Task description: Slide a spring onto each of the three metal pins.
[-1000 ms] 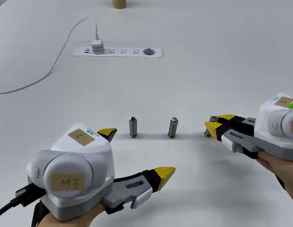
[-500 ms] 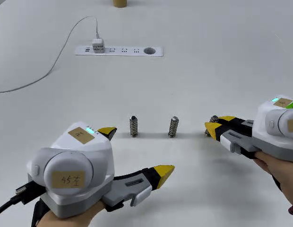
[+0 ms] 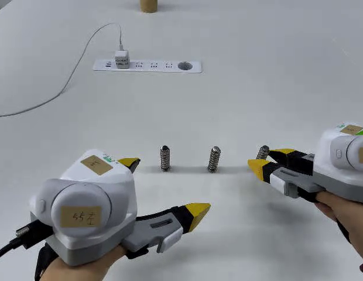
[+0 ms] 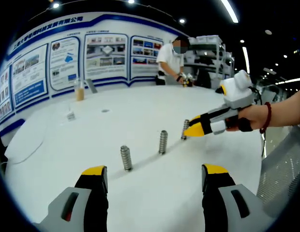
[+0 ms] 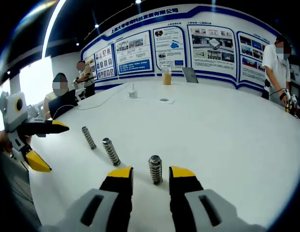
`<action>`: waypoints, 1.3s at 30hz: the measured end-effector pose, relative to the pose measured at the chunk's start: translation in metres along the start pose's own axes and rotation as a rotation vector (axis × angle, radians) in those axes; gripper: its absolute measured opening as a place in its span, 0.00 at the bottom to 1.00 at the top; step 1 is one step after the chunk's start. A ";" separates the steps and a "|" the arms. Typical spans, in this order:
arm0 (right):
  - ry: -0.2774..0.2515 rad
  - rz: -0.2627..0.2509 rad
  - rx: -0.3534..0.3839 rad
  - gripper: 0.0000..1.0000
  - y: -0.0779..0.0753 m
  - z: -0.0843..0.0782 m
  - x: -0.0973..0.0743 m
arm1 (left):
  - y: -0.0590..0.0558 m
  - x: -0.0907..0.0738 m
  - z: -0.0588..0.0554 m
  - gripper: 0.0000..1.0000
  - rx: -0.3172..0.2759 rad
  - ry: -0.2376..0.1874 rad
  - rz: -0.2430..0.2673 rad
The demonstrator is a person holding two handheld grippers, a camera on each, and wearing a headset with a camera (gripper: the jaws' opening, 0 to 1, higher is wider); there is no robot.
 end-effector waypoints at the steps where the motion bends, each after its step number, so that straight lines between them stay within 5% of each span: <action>1: -0.003 0.004 -0.001 0.30 0.000 0.001 -0.002 | 0.001 0.000 0.000 0.81 -0.005 -0.001 0.001; 19: 0.015 0.064 -0.085 0.60 0.015 0.016 -0.029 | 0.001 -0.013 0.014 0.80 0.010 0.004 0.021; 39: 0.007 0.116 -0.080 0.75 0.037 0.020 -0.059 | 0.001 -0.035 0.015 0.87 -0.011 0.021 0.028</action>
Point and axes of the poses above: the centre of the closed fingertips' face, and the gripper's own axes: x roughly forward along the fingers, y roughly to its left, z roughly out of its top, the point moved 8 cm from there along -x, roughly backward along the fingers, and after that the axes turned 10 degrees about -x, right-handed, at the moved point
